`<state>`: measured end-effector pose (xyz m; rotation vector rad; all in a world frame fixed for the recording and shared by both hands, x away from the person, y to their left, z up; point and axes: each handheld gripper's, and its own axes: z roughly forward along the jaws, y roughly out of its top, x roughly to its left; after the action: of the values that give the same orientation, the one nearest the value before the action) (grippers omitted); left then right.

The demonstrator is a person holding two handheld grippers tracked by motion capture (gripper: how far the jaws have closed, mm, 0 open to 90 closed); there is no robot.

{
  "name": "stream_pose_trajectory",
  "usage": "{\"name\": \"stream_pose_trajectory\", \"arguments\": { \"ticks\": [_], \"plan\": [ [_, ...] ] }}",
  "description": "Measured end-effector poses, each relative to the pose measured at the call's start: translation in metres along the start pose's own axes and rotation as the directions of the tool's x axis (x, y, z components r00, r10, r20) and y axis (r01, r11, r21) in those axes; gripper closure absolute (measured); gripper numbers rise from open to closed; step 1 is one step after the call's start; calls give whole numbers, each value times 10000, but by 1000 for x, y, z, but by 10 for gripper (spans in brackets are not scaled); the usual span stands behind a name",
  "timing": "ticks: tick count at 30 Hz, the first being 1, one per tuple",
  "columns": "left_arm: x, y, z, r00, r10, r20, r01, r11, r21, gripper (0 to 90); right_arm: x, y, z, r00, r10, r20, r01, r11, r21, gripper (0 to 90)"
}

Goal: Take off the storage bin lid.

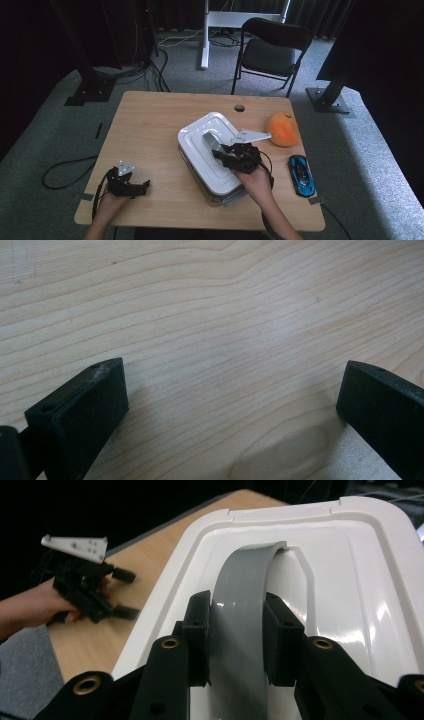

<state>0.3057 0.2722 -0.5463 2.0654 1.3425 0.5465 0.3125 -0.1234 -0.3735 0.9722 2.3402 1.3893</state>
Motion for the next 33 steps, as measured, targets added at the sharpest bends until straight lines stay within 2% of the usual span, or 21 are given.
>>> {"name": "stream_pose_trajectory", "arguments": {
  "ticks": [4, 17, 19, 21, 25, 33],
  "plan": [
    [0, 0, 0, 10000, -1, -1, 1, 10000, -1, 5, -10, 8, -6, 9998, 105, 181, -100, 9995, -302, 682],
    [0, 0, 0, 10000, 5, 6, -5, 10000, -10, 5, -41, 27, -11, 9969, 412, 676, -358, 9962, -798, 682],
    [0, 0, 0, 10000, 14, 10, -14, 10000, -10, 5, -43, 29, -10, 9966, 391, 729, -331, 9960, -827, 681],
    [0, 0, 0, 10000, 16, 14, -16, 10000, -8, 5, -51, 32, -10, 9937, 385, 1052, -296, 9959, -851, 681],
    [0, 0, 0, 10000, 15, 16, -15, 10000, -8, 5, -59, 33, -9, 9922, 475, 1154, -365, 9948, -954, 681],
    [0, 0, 0, 10000, 28, 1, -28, 10000, -20, 5, -86, 38, 0, 9898, 629, 1276, -484, 9923, -1143, 681]
  ]
}}
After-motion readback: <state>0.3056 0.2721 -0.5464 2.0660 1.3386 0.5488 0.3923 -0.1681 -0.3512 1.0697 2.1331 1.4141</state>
